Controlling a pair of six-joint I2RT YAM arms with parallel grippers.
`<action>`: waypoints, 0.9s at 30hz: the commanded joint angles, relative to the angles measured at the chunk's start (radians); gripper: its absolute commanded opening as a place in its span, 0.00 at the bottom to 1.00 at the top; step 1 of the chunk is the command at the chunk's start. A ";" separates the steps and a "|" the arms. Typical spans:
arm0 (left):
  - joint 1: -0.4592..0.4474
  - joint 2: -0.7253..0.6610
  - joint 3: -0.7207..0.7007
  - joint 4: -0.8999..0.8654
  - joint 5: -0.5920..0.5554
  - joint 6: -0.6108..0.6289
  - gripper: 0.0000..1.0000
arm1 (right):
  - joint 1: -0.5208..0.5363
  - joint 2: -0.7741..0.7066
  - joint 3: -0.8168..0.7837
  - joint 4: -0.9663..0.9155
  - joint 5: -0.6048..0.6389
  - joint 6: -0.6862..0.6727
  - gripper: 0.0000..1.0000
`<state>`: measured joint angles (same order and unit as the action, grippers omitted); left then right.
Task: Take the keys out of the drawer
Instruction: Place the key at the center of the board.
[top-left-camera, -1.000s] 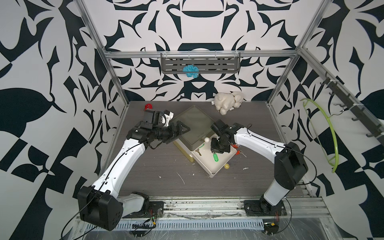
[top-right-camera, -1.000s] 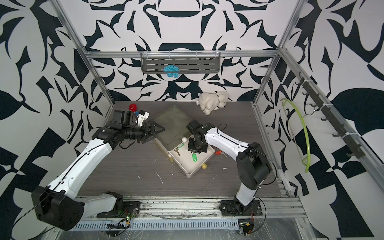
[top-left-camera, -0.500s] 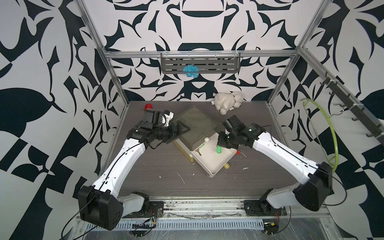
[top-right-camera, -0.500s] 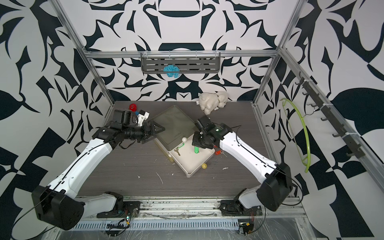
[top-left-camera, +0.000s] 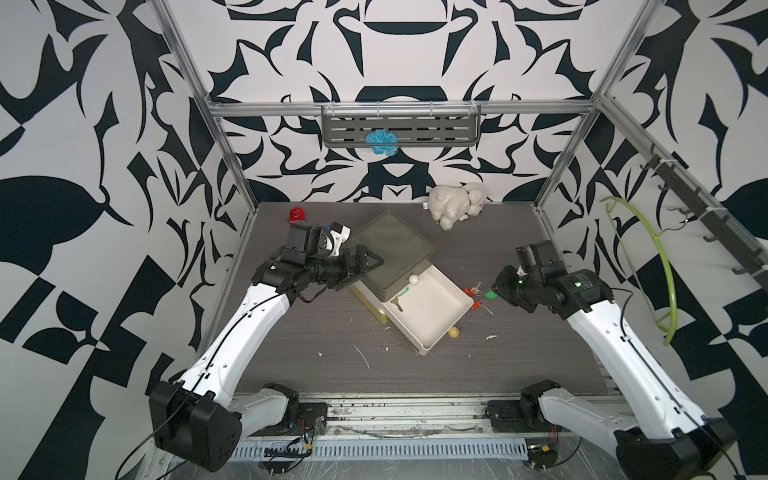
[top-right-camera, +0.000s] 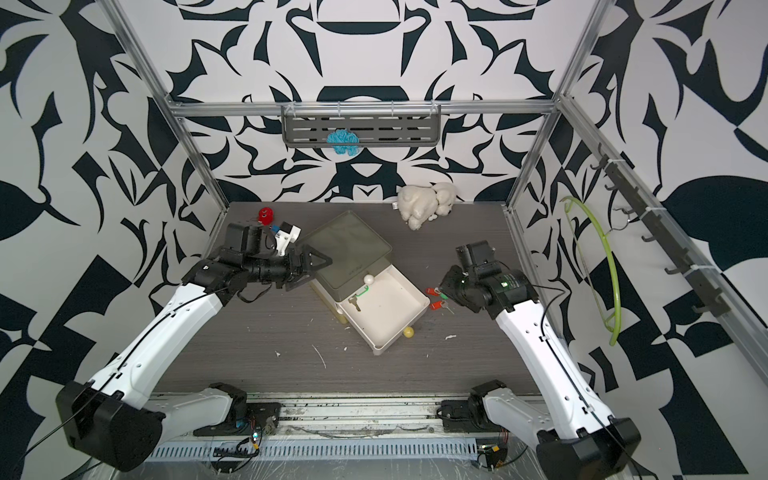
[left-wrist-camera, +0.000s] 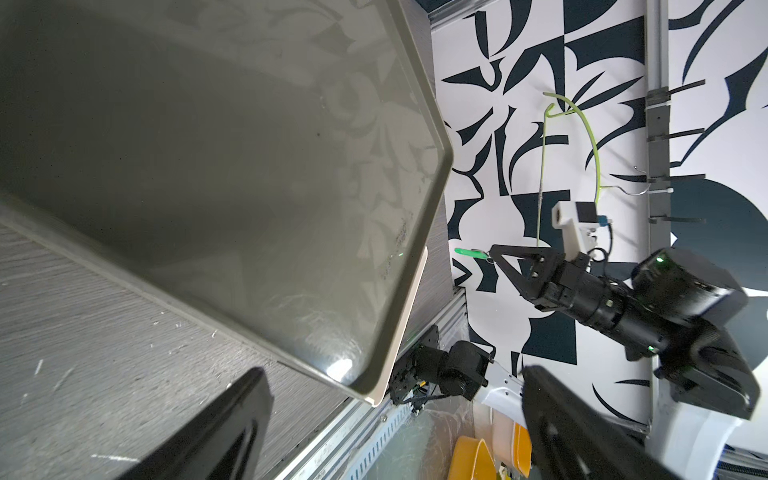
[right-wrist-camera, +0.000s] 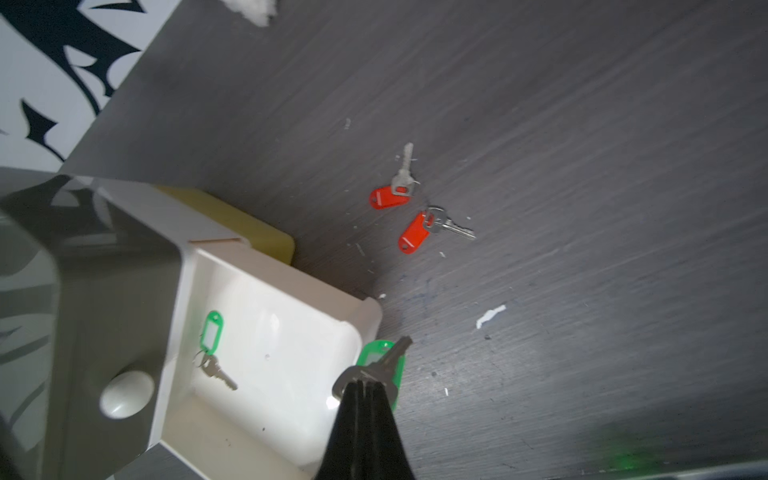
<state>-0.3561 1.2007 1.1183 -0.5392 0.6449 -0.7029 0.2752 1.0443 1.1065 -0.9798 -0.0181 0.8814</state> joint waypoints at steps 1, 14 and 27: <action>-0.003 -0.023 -0.030 0.020 0.011 -0.022 0.99 | -0.042 -0.007 -0.091 0.037 -0.087 0.021 0.00; -0.006 -0.073 -0.062 -0.038 -0.046 -0.102 0.99 | -0.068 0.130 -0.294 0.255 -0.221 0.092 0.00; -0.006 -0.107 -0.070 -0.102 -0.078 -0.087 0.99 | -0.071 0.218 -0.408 0.421 -0.287 0.133 0.00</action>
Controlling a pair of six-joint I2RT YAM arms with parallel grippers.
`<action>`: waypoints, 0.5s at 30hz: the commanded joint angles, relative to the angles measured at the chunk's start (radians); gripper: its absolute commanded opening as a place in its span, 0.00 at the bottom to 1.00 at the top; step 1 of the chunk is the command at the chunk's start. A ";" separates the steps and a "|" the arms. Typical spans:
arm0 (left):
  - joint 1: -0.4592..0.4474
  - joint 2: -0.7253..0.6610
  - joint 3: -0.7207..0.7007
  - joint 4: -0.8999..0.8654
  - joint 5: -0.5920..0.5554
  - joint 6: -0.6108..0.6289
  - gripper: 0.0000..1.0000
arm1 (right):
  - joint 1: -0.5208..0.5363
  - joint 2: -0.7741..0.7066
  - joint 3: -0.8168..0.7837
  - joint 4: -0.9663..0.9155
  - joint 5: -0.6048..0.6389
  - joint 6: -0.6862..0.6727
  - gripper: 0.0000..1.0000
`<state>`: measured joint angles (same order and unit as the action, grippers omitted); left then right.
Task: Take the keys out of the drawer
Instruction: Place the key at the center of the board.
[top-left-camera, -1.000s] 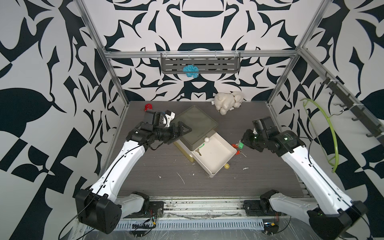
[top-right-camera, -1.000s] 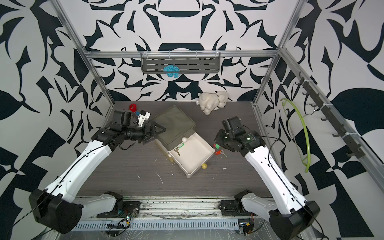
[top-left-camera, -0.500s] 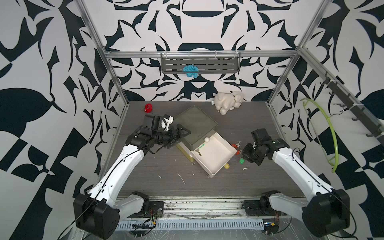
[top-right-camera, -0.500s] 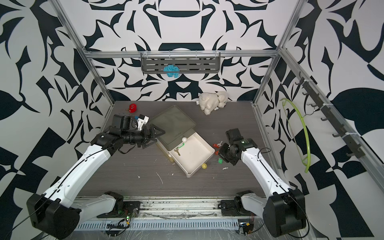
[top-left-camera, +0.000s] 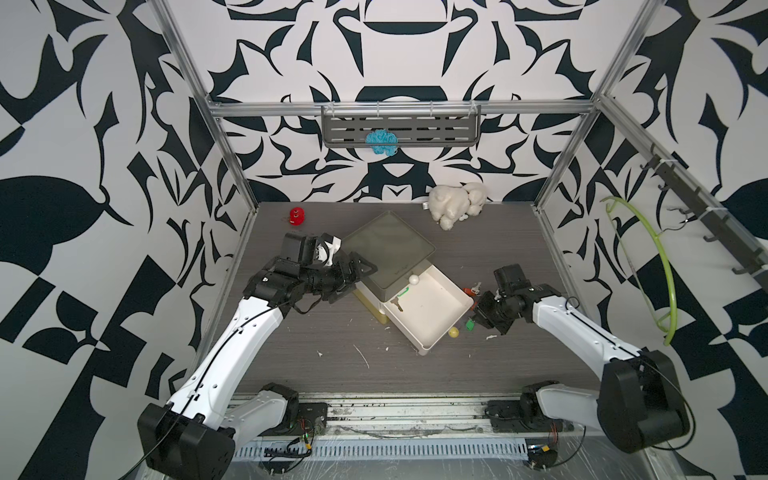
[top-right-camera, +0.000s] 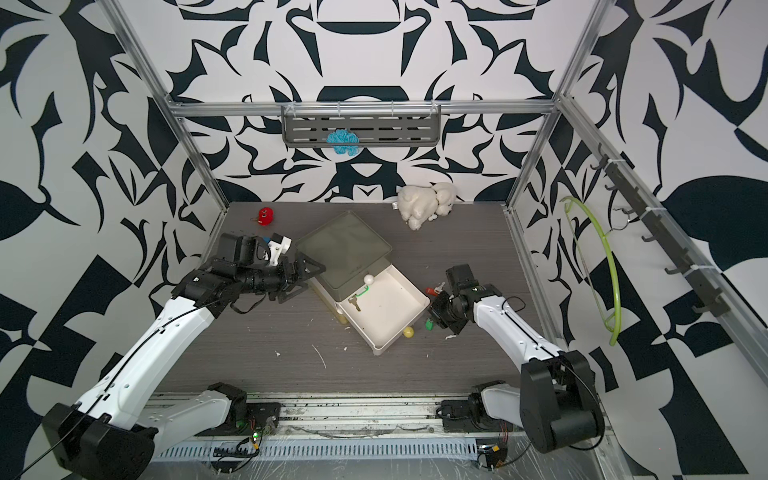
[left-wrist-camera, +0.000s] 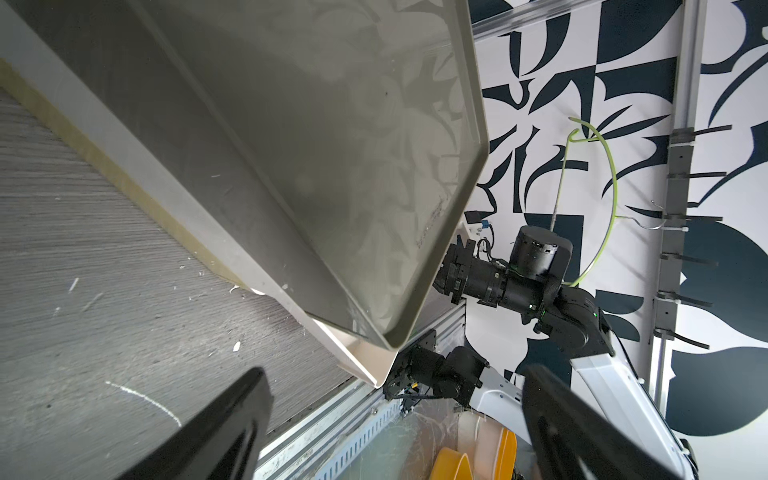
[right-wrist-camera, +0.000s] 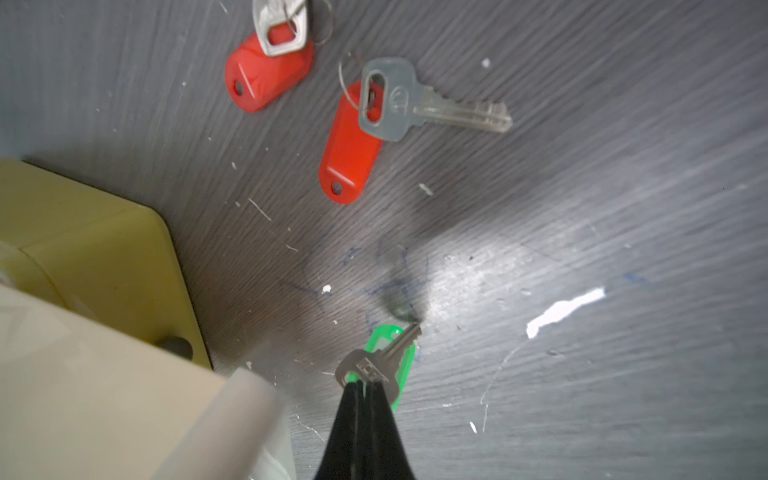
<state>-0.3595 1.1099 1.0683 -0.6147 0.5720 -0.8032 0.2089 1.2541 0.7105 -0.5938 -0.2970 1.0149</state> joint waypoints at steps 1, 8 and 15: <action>-0.002 -0.016 -0.021 -0.024 0.002 0.013 0.99 | -0.006 0.011 -0.022 0.042 0.001 -0.001 0.00; -0.002 0.024 -0.006 -0.027 0.044 0.057 0.99 | -0.052 0.008 -0.079 0.079 0.071 -0.009 0.00; -0.004 0.028 -0.008 0.004 0.008 0.008 0.99 | -0.174 0.040 -0.034 0.040 0.036 -0.118 0.00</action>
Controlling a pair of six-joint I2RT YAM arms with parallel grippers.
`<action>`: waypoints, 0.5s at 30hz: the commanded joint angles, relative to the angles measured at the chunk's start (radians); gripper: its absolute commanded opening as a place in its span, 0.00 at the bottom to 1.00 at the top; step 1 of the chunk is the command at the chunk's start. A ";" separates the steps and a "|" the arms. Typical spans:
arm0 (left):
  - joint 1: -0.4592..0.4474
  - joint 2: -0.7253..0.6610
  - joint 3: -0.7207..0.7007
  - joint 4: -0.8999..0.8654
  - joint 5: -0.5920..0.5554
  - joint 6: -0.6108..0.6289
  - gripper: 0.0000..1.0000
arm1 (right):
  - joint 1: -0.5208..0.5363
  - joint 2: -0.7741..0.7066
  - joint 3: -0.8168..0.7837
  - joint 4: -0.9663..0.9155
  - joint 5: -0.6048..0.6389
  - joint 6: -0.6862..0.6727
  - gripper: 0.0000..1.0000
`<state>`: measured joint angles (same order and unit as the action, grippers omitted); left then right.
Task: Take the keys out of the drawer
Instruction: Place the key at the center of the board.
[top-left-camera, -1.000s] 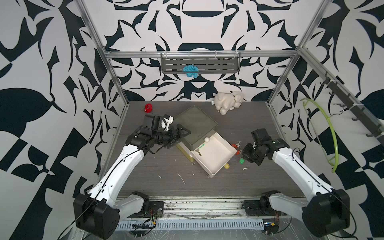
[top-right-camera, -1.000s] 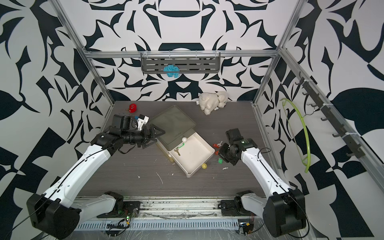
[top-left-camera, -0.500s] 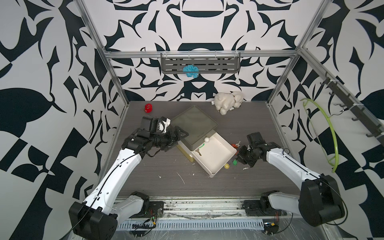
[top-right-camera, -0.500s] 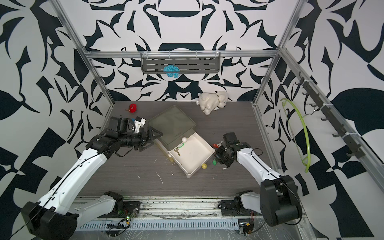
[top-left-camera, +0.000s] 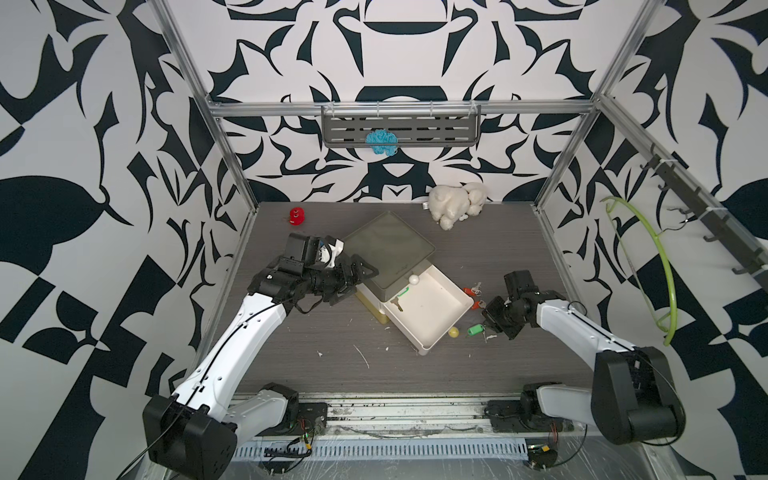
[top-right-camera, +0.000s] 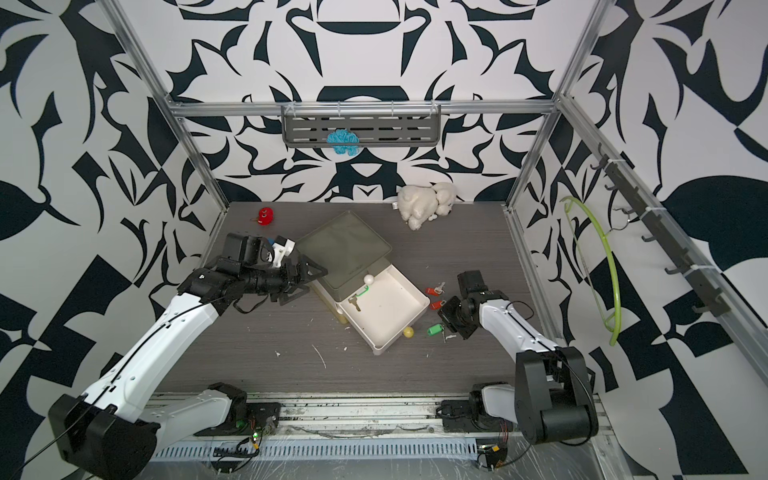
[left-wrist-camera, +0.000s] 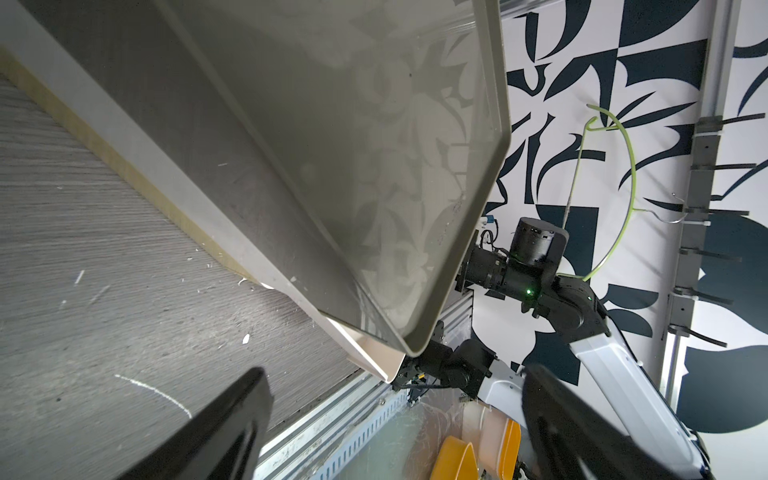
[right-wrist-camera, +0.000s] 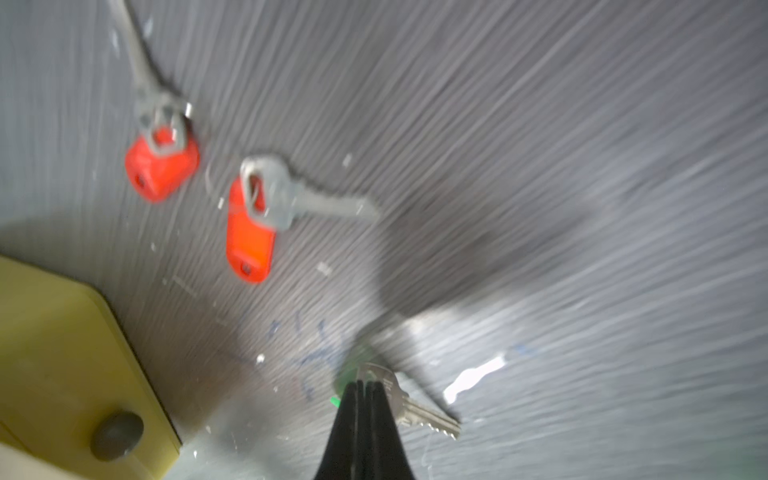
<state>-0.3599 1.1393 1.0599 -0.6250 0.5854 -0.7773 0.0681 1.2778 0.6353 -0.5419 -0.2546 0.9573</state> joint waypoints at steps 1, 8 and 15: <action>-0.005 -0.003 -0.006 0.024 -0.010 -0.028 0.99 | -0.043 0.030 0.055 -0.012 -0.013 -0.077 0.00; -0.006 -0.033 -0.029 0.031 -0.063 -0.043 0.99 | -0.082 0.131 0.111 -0.001 -0.065 -0.153 0.00; -0.005 -0.008 -0.005 0.049 -0.075 -0.032 0.99 | -0.082 0.174 0.130 0.038 -0.081 -0.148 0.00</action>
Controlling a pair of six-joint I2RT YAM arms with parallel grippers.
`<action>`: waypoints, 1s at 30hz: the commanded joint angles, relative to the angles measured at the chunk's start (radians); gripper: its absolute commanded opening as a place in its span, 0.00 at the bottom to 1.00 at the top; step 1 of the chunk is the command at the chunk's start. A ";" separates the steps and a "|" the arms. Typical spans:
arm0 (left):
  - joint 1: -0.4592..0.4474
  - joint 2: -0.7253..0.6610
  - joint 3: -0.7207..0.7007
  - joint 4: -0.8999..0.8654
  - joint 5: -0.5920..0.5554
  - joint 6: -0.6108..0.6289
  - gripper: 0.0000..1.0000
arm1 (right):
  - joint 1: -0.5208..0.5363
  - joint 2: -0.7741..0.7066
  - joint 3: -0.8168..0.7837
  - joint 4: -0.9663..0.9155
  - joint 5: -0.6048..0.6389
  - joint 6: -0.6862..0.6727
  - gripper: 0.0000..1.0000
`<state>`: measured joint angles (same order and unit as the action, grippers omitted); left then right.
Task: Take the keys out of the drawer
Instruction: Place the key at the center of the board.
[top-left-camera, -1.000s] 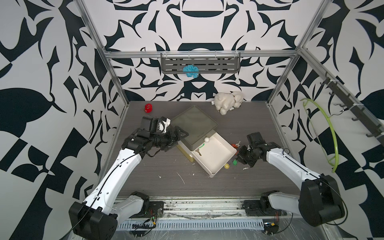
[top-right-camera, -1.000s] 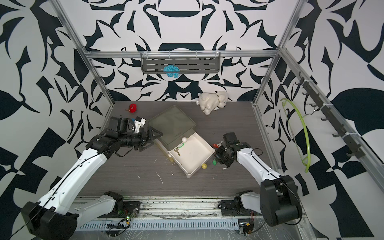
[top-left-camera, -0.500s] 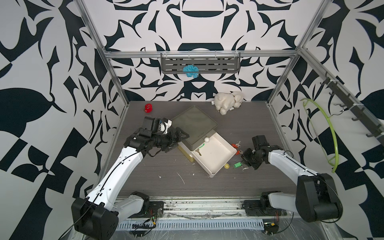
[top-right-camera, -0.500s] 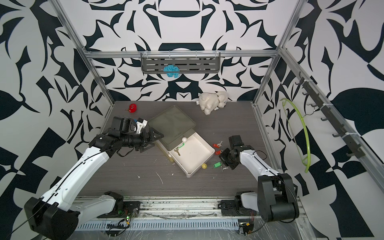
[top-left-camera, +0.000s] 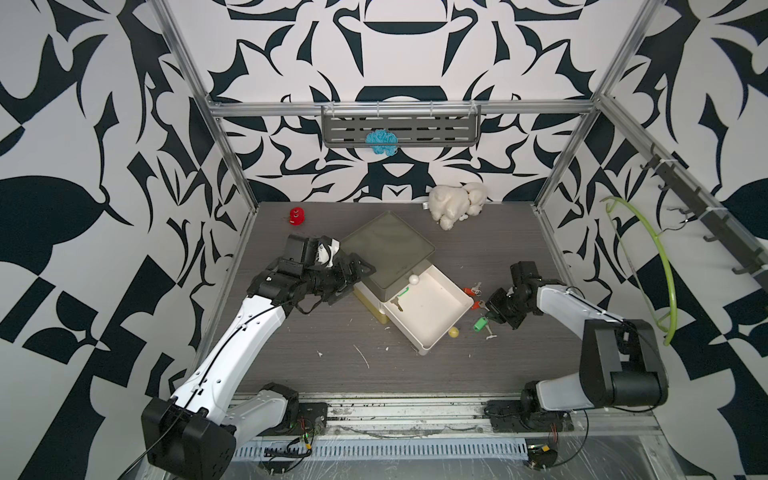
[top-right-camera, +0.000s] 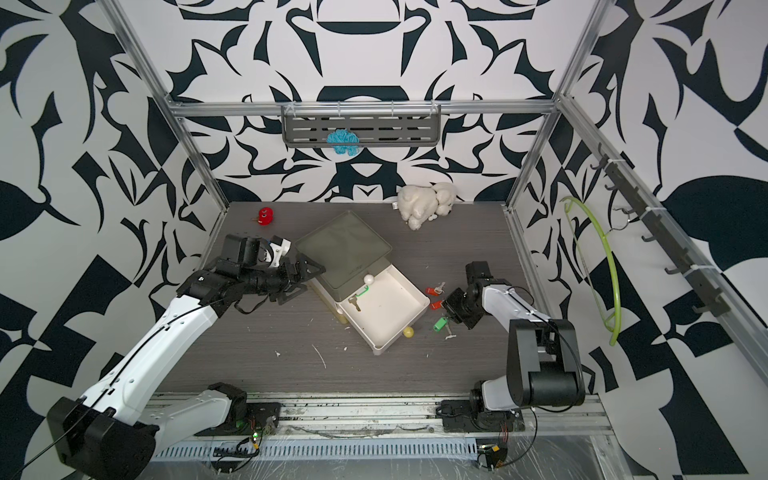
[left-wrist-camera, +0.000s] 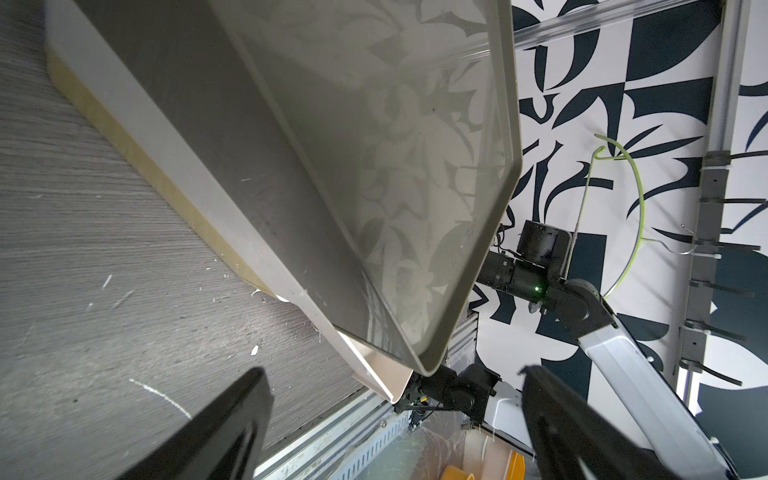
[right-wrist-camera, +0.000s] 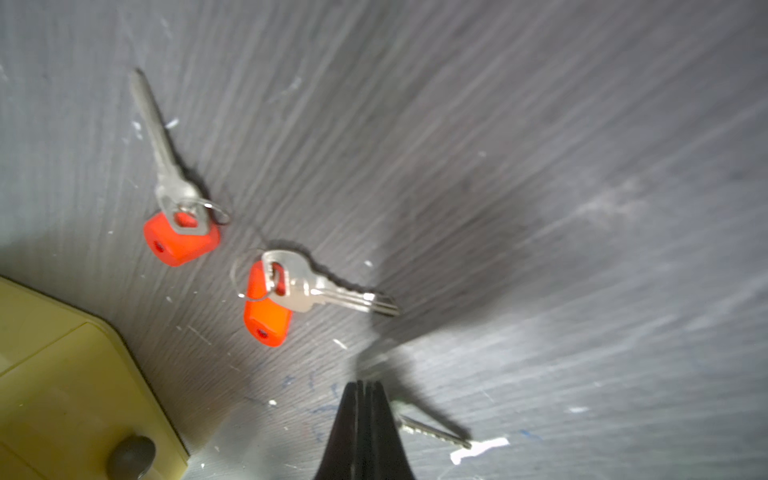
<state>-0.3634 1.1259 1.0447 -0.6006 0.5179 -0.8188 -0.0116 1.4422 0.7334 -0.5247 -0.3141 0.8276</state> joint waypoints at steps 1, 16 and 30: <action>-0.002 0.011 0.016 0.026 -0.006 0.015 0.99 | -0.003 0.015 0.030 0.027 -0.020 -0.016 0.00; -0.002 0.071 0.082 0.010 0.027 0.071 0.99 | -0.002 -0.006 0.027 0.002 0.015 -0.005 0.20; -0.002 0.038 0.082 0.025 0.025 0.070 0.99 | 0.027 -0.363 0.245 -0.283 -0.041 -0.096 0.32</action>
<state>-0.3634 1.1770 1.1091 -0.5869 0.5243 -0.7654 -0.0059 1.1530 0.9157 -0.7307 -0.3035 0.7700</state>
